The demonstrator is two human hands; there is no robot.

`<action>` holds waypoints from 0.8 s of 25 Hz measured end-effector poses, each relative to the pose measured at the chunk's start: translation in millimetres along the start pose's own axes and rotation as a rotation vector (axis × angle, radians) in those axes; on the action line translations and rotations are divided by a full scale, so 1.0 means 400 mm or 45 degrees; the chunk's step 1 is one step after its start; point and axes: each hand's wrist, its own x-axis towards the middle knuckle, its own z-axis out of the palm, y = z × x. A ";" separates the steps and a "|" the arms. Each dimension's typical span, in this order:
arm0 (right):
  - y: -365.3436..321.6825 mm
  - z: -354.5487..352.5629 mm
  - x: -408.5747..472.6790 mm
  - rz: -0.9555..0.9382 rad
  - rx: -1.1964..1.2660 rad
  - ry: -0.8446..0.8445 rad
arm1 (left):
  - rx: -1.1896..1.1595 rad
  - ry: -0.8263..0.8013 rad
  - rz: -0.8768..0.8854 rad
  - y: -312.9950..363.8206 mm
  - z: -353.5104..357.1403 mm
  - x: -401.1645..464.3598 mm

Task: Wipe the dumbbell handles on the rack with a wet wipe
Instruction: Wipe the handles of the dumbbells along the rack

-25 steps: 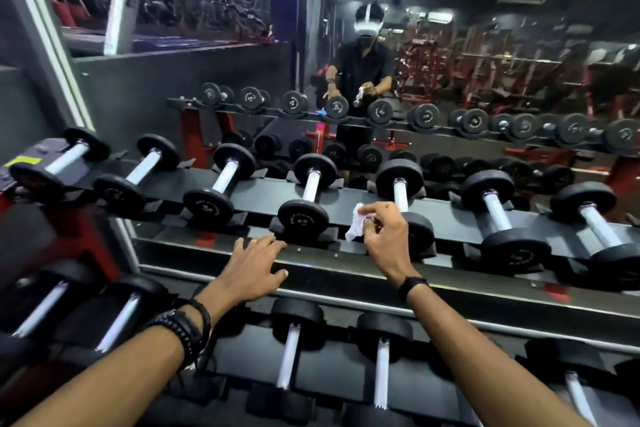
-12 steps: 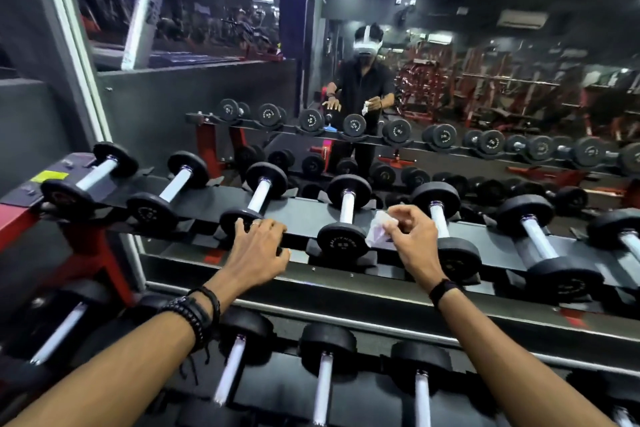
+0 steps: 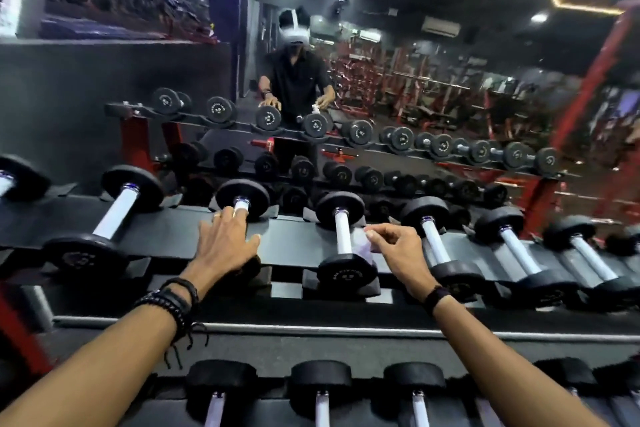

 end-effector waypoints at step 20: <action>0.066 0.092 0.201 0.465 -0.781 -0.865 | 0.109 -0.543 -0.274 0.023 -0.007 0.036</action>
